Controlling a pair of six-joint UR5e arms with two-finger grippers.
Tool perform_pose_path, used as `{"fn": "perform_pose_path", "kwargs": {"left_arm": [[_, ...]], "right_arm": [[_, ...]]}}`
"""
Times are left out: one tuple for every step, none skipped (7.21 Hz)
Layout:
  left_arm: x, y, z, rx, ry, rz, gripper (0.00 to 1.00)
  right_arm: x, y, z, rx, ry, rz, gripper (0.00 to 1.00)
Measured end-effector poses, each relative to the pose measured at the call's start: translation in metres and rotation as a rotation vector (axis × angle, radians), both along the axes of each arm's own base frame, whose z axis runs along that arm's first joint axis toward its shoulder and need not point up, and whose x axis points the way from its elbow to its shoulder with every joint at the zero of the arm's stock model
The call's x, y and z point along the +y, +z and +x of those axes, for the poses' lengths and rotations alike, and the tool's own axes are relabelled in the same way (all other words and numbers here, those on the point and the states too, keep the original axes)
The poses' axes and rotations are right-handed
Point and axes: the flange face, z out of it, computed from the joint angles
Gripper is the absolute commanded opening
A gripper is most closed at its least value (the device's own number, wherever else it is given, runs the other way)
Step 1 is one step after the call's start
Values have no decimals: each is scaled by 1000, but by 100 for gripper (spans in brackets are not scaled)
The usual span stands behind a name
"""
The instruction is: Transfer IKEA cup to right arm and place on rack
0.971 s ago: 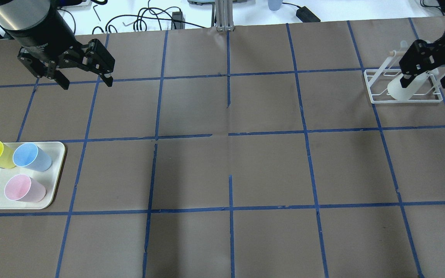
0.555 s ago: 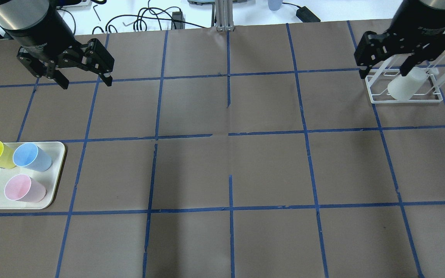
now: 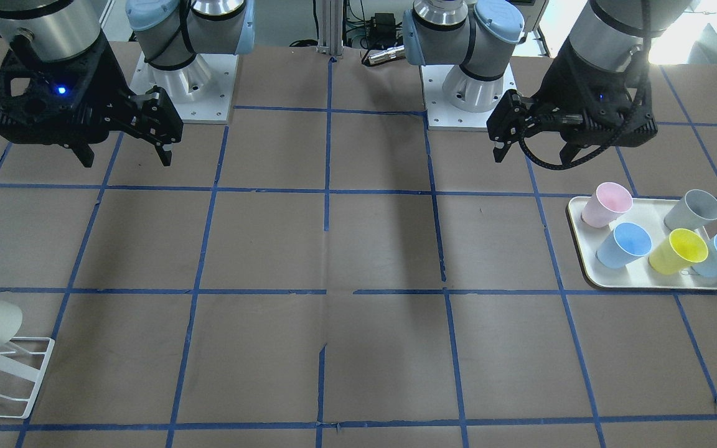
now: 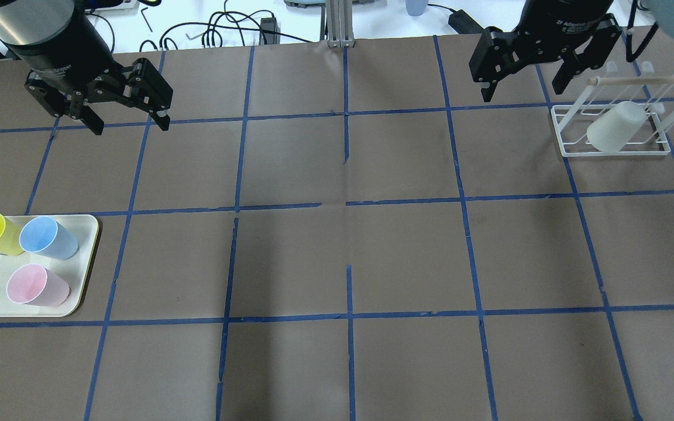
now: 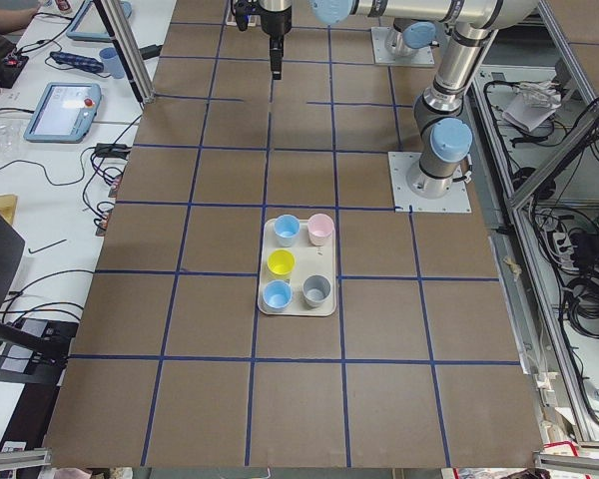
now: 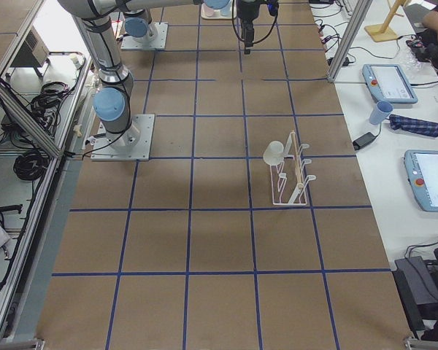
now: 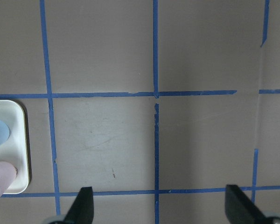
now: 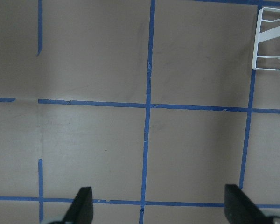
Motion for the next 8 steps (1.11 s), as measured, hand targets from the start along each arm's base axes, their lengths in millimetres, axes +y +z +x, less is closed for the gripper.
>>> {"fn": "perform_pose_path", "kwargs": {"left_arm": [[0,1,0,0,0,-1,100],[1,1,0,1,0,-1,100],[1,1,0,2,0,-3,100],[1,2,0,2,0,-3,100],[1,2,0,2,0,-4,100],[1,2,0,2,0,-4,100],[1,2,0,1,0,-4,100],[1,2,0,1,0,-4,100]], "right_arm": [[3,-4,1,-1,2,6,100],[4,-4,1,-1,1,4,100],[4,-2,1,-1,0,-2,100],[3,4,1,-2,-4,-13,100],[2,10,1,-1,-7,-22,100],[1,13,1,0,-9,-25,100],[1,14,1,1,-10,-25,100],[1,14,1,1,-10,-25,100]]}}
